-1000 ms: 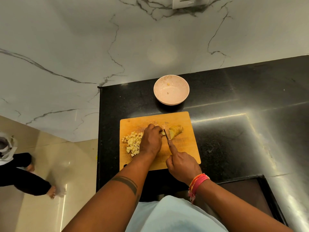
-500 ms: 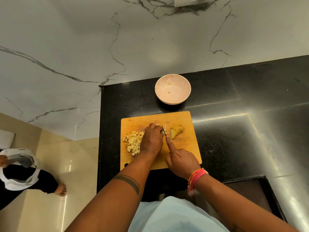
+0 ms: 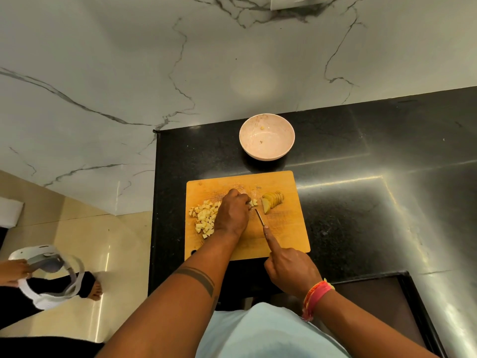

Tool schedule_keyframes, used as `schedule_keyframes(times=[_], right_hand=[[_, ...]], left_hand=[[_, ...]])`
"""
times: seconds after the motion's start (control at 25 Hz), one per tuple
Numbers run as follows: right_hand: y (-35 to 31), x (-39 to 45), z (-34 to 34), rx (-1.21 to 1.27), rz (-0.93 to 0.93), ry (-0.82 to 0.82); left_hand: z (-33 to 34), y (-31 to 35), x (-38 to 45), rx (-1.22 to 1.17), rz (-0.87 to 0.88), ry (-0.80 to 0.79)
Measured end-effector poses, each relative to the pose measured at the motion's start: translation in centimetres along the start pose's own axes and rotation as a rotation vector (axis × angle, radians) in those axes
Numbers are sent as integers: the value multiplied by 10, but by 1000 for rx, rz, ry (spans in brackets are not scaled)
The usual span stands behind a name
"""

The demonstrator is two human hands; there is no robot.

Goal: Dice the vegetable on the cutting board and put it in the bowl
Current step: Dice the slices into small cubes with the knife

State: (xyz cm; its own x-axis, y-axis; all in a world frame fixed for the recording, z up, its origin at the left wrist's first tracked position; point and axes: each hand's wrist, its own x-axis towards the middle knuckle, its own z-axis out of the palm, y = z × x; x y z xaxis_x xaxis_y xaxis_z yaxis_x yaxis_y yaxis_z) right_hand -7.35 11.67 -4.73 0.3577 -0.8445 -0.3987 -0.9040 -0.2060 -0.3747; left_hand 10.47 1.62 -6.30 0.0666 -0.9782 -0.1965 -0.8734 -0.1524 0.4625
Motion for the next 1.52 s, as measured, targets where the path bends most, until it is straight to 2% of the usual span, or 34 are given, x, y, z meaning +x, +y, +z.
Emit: schedule_keyframes(times=[0.24,0.48,0.88,1.12,1.52], right_hand=[[-11,18,-10,26,-22,43],[-19,45,-13,-16,-23,-5],[-3,-1,-1,-24,-34,-26],[-16,26,-12,-1,-58,37],[-12,27,-7,-12,-48,-23]], left_hand=[[-3,-5,-5,-17,-51,16],[-1,-2,-2,-7,-83,18],[1,-5,-3,2,-58,23],[-2,-9,-5,27,-55,24],[0,-2,0,72,-75,40]])
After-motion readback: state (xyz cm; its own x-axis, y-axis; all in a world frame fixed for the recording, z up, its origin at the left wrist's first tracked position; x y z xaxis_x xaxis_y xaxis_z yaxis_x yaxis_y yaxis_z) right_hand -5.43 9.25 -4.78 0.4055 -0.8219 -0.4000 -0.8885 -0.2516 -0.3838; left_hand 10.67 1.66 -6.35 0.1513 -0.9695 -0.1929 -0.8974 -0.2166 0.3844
